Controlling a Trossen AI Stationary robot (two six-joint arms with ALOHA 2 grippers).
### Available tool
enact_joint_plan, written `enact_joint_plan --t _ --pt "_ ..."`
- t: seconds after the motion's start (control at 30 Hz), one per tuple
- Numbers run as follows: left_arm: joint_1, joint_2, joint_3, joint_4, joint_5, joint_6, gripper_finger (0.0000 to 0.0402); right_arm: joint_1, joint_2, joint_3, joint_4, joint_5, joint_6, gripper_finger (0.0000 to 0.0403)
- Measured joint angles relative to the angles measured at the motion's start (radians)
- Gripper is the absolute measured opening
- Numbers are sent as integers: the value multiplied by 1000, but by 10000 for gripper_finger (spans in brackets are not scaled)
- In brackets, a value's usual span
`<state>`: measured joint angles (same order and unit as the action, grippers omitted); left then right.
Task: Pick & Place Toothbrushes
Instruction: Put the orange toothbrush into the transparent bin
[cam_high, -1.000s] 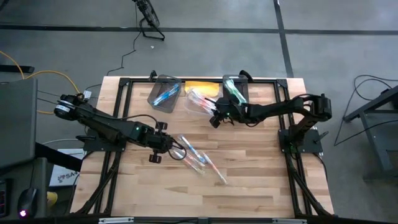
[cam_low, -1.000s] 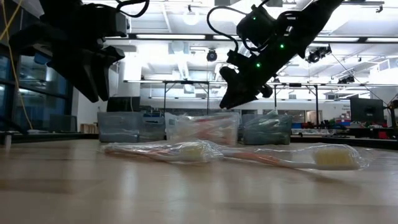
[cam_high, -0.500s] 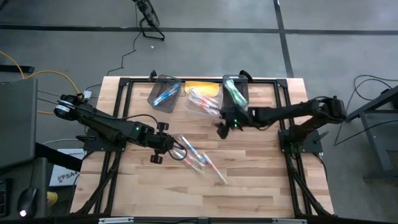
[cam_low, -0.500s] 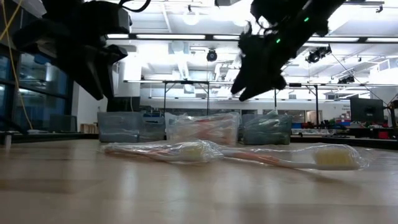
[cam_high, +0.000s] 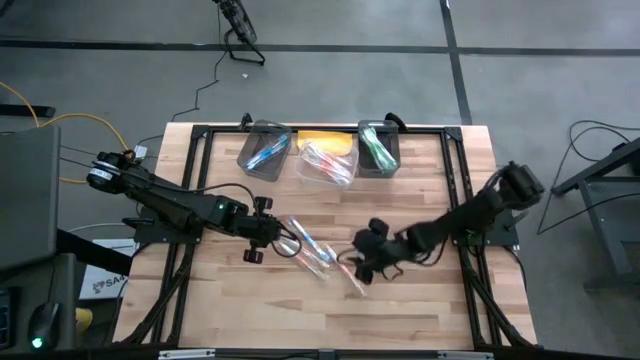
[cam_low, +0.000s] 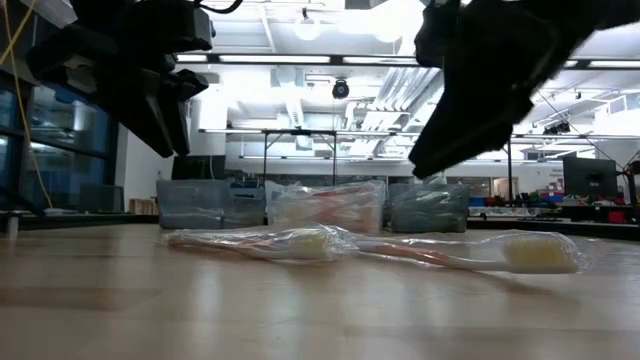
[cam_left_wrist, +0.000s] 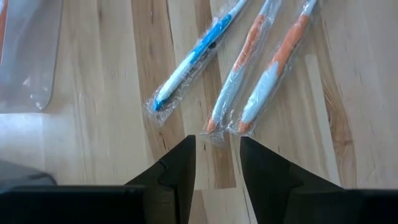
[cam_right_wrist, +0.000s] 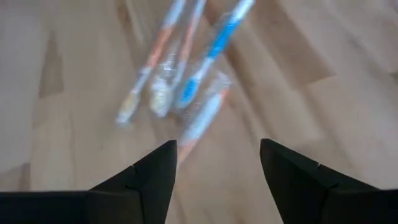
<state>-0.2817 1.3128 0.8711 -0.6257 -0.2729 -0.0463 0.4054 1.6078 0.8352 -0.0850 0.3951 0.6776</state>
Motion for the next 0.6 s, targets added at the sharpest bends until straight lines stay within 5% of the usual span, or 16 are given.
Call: enact_joint_plan --t 0.27,0.6 --pt "0 0 0 -4 -1 0 120 134 199 5 252 94 8 215" --pt "0 0 0 -2 -3 -10 120 187 361 101 246 245 7 165"
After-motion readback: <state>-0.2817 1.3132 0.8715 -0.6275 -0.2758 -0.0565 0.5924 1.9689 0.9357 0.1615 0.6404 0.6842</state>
